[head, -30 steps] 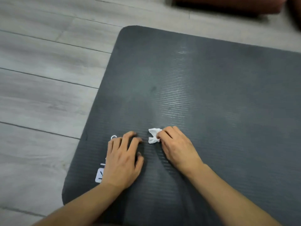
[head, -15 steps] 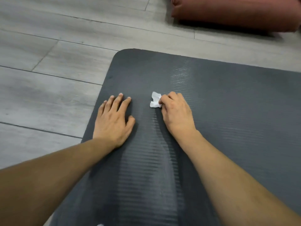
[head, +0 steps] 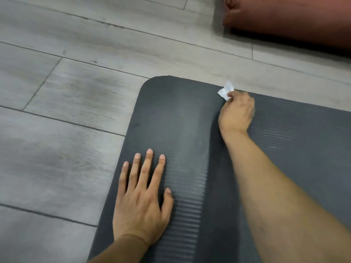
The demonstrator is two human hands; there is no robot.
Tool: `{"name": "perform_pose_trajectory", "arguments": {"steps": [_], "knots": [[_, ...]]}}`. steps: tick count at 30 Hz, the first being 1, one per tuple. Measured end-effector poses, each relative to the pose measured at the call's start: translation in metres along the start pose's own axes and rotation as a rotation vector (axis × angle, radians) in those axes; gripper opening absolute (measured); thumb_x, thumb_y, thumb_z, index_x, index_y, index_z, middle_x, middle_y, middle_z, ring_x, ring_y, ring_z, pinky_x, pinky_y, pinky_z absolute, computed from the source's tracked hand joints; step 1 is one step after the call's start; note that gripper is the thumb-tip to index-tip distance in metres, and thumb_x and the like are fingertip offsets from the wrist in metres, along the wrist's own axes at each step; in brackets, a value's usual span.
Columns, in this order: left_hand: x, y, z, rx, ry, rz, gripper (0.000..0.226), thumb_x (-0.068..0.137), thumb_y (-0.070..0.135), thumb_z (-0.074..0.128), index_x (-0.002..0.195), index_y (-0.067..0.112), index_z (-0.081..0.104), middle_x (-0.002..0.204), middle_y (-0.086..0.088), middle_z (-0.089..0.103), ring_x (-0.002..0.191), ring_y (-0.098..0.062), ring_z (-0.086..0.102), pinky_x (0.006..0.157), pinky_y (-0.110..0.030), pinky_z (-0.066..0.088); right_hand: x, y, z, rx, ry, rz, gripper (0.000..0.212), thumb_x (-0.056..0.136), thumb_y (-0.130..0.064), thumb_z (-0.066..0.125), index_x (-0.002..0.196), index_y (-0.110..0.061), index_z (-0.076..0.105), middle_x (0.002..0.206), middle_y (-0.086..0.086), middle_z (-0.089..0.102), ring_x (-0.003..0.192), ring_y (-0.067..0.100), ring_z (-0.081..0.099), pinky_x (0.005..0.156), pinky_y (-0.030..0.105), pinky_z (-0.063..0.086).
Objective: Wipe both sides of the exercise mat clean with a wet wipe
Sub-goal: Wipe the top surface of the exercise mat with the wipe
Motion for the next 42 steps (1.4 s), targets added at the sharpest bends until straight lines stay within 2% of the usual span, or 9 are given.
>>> {"name": "perform_pose_trajectory", "arguments": {"steps": [4, 8, 13, 16, 22, 25, 31, 37, 42], "knots": [[0.003, 0.001, -0.001, -0.012, 0.022, 0.006, 0.077, 0.087, 0.044, 0.046, 0.159, 0.021, 0.037, 0.169, -0.008, 0.027, 0.156, -0.032, 0.024, 0.122, -0.059, 0.024, -0.021, -0.117, 0.049, 0.190, -0.098, -0.310, 0.025, 0.072, 0.011, 0.061, 0.085, -0.006, 0.074, 0.087, 0.014, 0.068, 0.082, 0.034, 0.061, 0.070, 0.029, 0.038], [0.004, 0.002, -0.001, -0.004, 0.000, -0.003, 0.077, 0.088, 0.044, 0.045, 0.160, 0.021, 0.035, 0.170, -0.007, 0.025, 0.157, -0.031, 0.023, 0.123, -0.059, 0.023, -0.037, -0.166, 0.065, 0.085, -0.340, -0.649, 0.027, 0.086, 0.002, 0.052, 0.099, -0.009, 0.073, 0.102, 0.009, 0.066, 0.096, 0.030, 0.057, 0.076, 0.037, 0.048], [0.004, 0.002, -0.001, -0.012, 0.011, -0.019, 0.077, 0.086, 0.045, 0.047, 0.158, 0.020, 0.039, 0.169, -0.008, 0.027, 0.156, -0.032, 0.025, 0.123, -0.058, 0.021, 0.016, -0.001, 0.000, -0.051, -0.077, -0.276, 0.035, 0.079, 0.004, 0.050, 0.103, -0.008, 0.073, 0.104, 0.014, 0.068, 0.094, 0.038, 0.059, 0.083, 0.038, 0.045], [0.005, 0.003, -0.001, -0.017, -0.012, -0.020, 0.078, 0.085, 0.045, 0.048, 0.159, 0.020, 0.038, 0.169, -0.007, 0.027, 0.156, -0.032, 0.025, 0.123, -0.058, 0.021, 0.015, 0.002, 0.004, -0.026, -0.025, -0.118, 0.035, 0.078, 0.005, 0.050, 0.102, -0.006, 0.073, 0.101, 0.016, 0.069, 0.093, 0.040, 0.059, 0.081, 0.034, 0.039], [0.006, 0.002, -0.001, 0.007, -0.020, -0.015, 0.082, 0.081, 0.047, 0.051, 0.157, 0.019, 0.040, 0.168, -0.009, 0.028, 0.155, -0.033, 0.028, 0.121, -0.059, 0.023, -0.041, -0.188, 0.073, 0.206, -0.240, -0.614, 0.025, 0.077, 0.008, 0.059, 0.089, -0.006, 0.075, 0.093, 0.008, 0.069, 0.085, 0.030, 0.060, 0.069, 0.035, 0.051], [0.005, 0.002, 0.000, 0.007, -0.037, -0.017, 0.083, 0.081, 0.048, 0.051, 0.158, 0.019, 0.039, 0.169, -0.008, 0.027, 0.155, -0.033, 0.027, 0.122, -0.059, 0.022, -0.036, -0.156, 0.062, 0.165, -0.283, -0.668, 0.026, 0.080, 0.005, 0.057, 0.095, -0.009, 0.074, 0.098, 0.006, 0.069, 0.090, 0.031, 0.060, 0.071, 0.037, 0.052], [0.006, 0.002, 0.001, 0.000, -0.044, -0.012, 0.080, 0.084, 0.046, 0.050, 0.159, 0.020, 0.038, 0.169, -0.008, 0.026, 0.155, -0.033, 0.027, 0.121, -0.059, 0.023, -0.010, -0.016, -0.003, -0.058, -0.058, -0.208, 0.037, 0.080, 0.003, 0.048, 0.107, -0.005, 0.072, 0.107, 0.016, 0.068, 0.094, 0.042, 0.058, 0.085, 0.038, 0.042], [0.007, 0.001, 0.000, -0.025, -0.030, -0.006, 0.080, 0.083, 0.045, 0.051, 0.158, 0.022, 0.039, 0.168, -0.009, 0.028, 0.155, -0.034, 0.027, 0.120, -0.059, 0.025, -0.093, -0.203, 0.060, 0.174, -0.344, -0.786, 0.018, 0.078, 0.003, 0.062, 0.085, -0.008, 0.074, 0.090, 0.006, 0.068, 0.086, 0.030, 0.059, 0.068, 0.035, 0.053], [0.006, 0.001, 0.001, -0.005, -0.060, -0.021, 0.079, 0.086, 0.044, 0.049, 0.160, 0.021, 0.035, 0.170, -0.008, 0.023, 0.156, -0.032, 0.023, 0.122, -0.059, 0.023, -0.047, -0.085, 0.017, 0.080, -0.253, -0.657, 0.032, 0.077, 0.006, 0.060, 0.102, -0.010, 0.073, 0.106, 0.009, 0.070, 0.092, 0.034, 0.060, 0.085, 0.037, 0.048]]}}
Point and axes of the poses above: each hand's wrist, its own x-axis towards the middle knuckle, its own z-axis out of the palm, y = z × x, the point moved 7 cm from there along x, towards the middle knuckle
